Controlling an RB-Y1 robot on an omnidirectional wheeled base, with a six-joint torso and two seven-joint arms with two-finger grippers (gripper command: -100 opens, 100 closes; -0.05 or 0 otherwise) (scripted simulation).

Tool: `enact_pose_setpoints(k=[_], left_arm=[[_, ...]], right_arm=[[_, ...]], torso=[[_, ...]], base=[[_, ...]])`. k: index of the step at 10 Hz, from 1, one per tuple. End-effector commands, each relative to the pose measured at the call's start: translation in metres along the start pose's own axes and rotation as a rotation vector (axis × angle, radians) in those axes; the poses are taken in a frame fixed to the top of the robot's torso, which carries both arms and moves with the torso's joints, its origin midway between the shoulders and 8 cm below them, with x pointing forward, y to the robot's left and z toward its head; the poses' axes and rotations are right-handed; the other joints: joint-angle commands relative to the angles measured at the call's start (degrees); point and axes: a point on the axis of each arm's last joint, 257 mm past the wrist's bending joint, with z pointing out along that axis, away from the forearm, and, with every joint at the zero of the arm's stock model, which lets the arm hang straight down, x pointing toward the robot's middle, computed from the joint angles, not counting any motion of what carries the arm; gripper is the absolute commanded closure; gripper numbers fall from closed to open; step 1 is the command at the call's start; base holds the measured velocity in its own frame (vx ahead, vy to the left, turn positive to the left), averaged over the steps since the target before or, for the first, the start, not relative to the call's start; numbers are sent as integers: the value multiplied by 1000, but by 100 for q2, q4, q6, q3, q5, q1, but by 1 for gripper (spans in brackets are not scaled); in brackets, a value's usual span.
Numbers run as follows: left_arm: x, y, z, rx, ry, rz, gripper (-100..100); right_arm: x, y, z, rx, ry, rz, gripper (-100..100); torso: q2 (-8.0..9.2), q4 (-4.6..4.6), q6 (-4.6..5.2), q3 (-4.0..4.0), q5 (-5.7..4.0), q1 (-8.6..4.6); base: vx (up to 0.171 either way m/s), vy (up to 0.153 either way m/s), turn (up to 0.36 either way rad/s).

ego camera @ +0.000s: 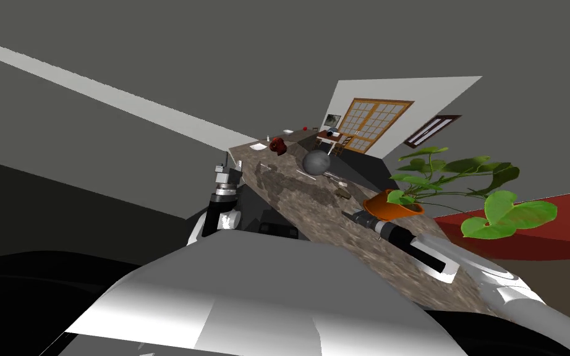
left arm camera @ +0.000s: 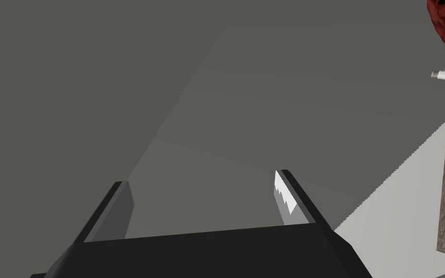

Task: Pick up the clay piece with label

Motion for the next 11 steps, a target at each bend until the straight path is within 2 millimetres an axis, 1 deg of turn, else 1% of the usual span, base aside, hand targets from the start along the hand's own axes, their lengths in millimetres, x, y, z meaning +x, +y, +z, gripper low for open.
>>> enact_pose_setpoints(k=[1,2,3,4,5,6,7,8,9,10,11], left_arm=[[0,0,0,0,0,0,0],[0,0,0,0,0,0,0],[0,0,0,0,0,0,0],[0,0,0,0,0,0,0],[0,0,0,0,0,0,0],[0,0,0,0,0,0,0],[0,0,0,0,0,0,0],[0,0,0,0,0,0,0],[0,0,0,0,0,0,0],[0,0,0,0,0,0,0],[0,0,0,0,0,0,0]], right_arm=[[7,-12,-7,14,40,-32,-100],[25,-27,-15,38,104,-63,-100],[24,-28,-16,37,110,-74,-100],[42,-43,-26,59,175,-106,-100],[41,-44,-26,58,178,-112,-100],[58,-58,-38,77,246,-147,-100],[76,-68,-49,90,308,-173,-100],[62,-74,-45,97,290,-192,-100],[73,-72,-50,95,309,-182,-100],[75,-72,-51,95,313,-180,-100],[92,-84,-65,109,379,-209,-100]], torso=[[0,0,0,0,0,0],[2,1,8,1,0,-3],[-1,0,2,0,0,-2],[0,0,7,0,-1,-4],[-2,0,3,-1,-1,-4],[1,1,8,0,-1,-5],[-1,0,2,0,-1,-4],[-7,-2,0,-4,-2,-5],[-3,0,11,-2,0,-6],[5,2,14,3,-2,-7],[11,3,12,7,-3,-7]], base=[[16,14,127],[23,22,228],[20,12,137],[22,14,252],[17,7,137],[20,11,280],[30,15,438],[27,0,128],[14,-4,-58],[2,0,-31],[12,8,287]])
